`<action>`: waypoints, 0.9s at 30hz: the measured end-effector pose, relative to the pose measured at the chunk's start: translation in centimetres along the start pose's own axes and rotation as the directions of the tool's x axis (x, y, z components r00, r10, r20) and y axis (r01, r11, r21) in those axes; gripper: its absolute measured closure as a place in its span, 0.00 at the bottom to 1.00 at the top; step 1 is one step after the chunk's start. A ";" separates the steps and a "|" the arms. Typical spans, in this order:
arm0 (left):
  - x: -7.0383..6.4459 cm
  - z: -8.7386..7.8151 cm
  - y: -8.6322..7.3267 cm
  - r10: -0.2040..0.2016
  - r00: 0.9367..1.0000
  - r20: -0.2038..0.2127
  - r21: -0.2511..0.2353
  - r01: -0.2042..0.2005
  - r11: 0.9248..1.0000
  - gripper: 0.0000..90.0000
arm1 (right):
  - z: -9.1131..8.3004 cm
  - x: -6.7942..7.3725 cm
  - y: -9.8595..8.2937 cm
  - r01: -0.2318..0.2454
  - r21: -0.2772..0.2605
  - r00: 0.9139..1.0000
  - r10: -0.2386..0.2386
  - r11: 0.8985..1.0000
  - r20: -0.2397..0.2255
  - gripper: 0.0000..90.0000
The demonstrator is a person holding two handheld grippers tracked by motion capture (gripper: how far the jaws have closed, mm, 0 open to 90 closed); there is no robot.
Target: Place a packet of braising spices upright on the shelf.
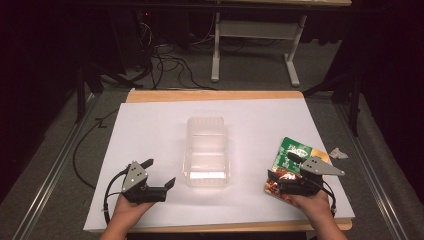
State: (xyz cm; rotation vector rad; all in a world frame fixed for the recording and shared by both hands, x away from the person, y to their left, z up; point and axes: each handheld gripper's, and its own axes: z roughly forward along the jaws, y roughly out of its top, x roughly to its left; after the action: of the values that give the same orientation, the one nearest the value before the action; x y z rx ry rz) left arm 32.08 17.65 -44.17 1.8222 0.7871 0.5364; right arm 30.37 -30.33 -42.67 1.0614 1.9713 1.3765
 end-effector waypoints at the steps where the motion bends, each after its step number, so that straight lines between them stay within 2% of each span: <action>1: 0.0 0.1 0.0 -0.001 1.000 0.000 -0.001 0.001 1.000 0.04 | 0.0 -0.3 -0.1 -0.006 0.002 1.000 0.006 1.000 0.009 0.05; 6: 0.1 0.2 -0.1 0.004 1.000 0.000 0.007 -0.004 1.000 0.04 | -0.2 -0.6 -0.2 -0.025 0.004 1.000 0.025 1.000 0.016 0.06; 16: 0.0 0.3 -0.1 0.011 1.000 0.003 0.017 -0.011 1.000 0.05 | -0.5 -1.2 -0.2 -0.017 -0.014 0.999 0.017 1.000 0.035 0.07; 21: -0.1 0.4 -0.1 0.014 1.000 0.001 0.021 -0.014 1.000 0.05 | -0.8 -2.2 -0.4 -0.043 -0.014 0.997 0.044 0.999 0.062 0.07; 24: -0.1 0.4 -0.2 0.012 1.000 -0.002 0.020 -0.012 1.000 0.05 | -1.1 -3.2 -0.6 -0.082 -0.011 0.993 0.082 0.997 0.079 0.08; 27: 0.0 0.4 -0.2 0.011 1.000 -0.003 0.019 -0.011 1.000 0.05 | -1.3 -3.9 -0.7 -0.089 -0.008 0.991 0.090 0.996 0.098 0.08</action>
State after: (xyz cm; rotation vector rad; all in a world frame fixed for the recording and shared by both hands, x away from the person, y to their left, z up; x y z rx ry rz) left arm 32.26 17.42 -44.45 1.8445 0.7870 0.5413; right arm 31.40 -34.41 -43.00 1.2060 1.8704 1.3463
